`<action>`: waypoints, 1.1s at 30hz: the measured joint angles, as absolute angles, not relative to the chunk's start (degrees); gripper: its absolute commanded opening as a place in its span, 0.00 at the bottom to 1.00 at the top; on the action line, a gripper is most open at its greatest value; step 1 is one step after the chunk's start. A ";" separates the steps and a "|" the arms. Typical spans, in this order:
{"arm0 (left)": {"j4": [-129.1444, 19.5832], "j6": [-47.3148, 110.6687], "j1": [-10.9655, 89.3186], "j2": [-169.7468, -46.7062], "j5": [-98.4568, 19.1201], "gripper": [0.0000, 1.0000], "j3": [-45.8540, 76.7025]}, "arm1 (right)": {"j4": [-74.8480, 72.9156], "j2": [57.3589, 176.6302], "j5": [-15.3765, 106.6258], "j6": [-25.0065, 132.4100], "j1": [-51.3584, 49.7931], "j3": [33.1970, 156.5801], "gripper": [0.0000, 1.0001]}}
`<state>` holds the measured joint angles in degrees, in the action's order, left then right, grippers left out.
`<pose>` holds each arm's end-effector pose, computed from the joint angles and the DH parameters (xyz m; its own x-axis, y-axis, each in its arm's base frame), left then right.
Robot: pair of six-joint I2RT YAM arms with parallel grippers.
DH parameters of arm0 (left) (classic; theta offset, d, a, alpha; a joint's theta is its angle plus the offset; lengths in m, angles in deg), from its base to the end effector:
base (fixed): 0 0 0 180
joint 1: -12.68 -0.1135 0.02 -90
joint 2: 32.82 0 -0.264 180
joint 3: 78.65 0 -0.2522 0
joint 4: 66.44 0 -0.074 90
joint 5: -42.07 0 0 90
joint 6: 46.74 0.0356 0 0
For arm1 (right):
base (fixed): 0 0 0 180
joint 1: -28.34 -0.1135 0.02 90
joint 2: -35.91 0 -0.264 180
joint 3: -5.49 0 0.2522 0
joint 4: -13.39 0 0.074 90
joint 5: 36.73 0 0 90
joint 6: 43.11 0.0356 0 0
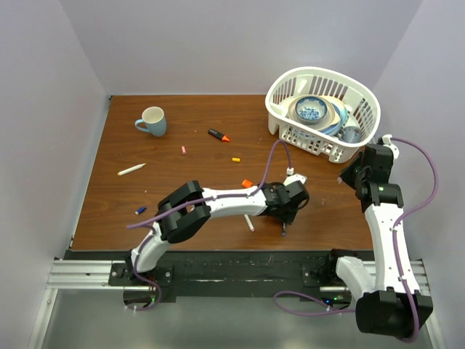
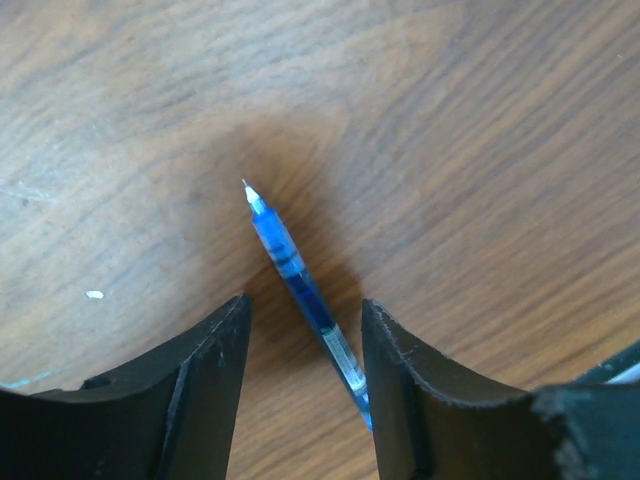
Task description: Insert the pens into the pen caps
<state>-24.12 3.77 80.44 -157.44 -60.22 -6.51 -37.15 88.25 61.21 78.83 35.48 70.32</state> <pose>0.1839 -0.4297 0.1647 -0.7994 0.3132 -0.5127 0.4595 0.8685 -0.1858 0.1889 -0.0286 0.3097 -0.3968 0.5778 -0.7133 0.5196 0.7819 0.3443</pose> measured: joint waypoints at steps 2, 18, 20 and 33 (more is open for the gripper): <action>-23.40 3.55 80.73 -157.74 -60.95 0.49 -7.04 | -37.43 88.27 61.28 79.03 35.48 70.32 0.00; -15.66 3.31 81.34 -153.90 -70.26 0.40 -1.48 | -38.33 85.76 60.55 79.73 35.48 69.51 0.00; -15.71 3.16 81.32 -152.54 -70.26 0.42 0.59 | -38.22 85.06 59.51 79.88 35.48 68.47 0.00; -22.94 0.19 81.32 -148.35 -68.95 0.00 8.50 | -37.91 84.40 52.88 80.86 35.46 66.45 0.00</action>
<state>-22.94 0.19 81.32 -148.35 -68.95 8.50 -37.91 84.40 52.88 80.86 35.46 66.45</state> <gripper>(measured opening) 0.116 0.202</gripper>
